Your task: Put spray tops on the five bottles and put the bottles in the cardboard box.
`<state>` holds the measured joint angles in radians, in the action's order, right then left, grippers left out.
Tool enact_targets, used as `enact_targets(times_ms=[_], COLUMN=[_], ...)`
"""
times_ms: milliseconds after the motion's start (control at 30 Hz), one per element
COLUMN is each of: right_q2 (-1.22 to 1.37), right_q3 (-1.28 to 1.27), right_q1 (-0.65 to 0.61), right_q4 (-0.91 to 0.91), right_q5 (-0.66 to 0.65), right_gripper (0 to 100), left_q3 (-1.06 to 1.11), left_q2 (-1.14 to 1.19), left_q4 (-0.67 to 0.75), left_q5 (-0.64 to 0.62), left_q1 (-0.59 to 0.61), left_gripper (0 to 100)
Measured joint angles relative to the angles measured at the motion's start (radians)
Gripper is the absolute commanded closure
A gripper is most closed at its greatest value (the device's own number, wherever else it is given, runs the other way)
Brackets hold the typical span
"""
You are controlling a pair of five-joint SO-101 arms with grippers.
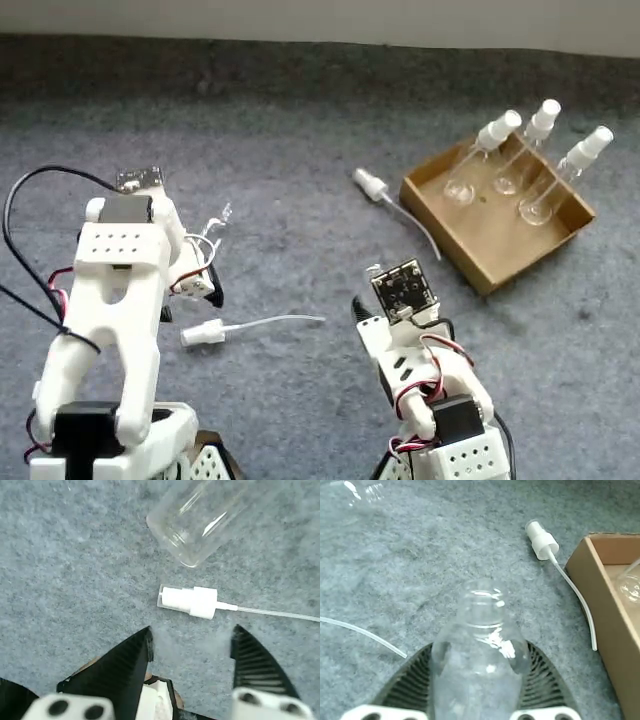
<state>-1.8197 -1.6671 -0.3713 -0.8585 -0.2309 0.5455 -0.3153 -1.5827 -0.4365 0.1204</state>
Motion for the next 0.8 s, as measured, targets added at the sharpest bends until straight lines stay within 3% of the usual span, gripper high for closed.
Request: enact_targets(times_ms=[533, 800], right_q2=[0.0, 0.0], right_q3=[0.0, 0.0], right_q1=[0.0, 0.0], right_q4=[0.0, 0.0], right_q5=[0.0, 0.0], right_gripper=[96.4, 96.4], left_q3=[-0.003, -0.003], left_q2=[0.296, 0.358], left_q4=[0.023, 0.106], left_q5=[-0.011, -0.015], left_q1=[-0.008, -0.092], left_gripper=[71, 71])
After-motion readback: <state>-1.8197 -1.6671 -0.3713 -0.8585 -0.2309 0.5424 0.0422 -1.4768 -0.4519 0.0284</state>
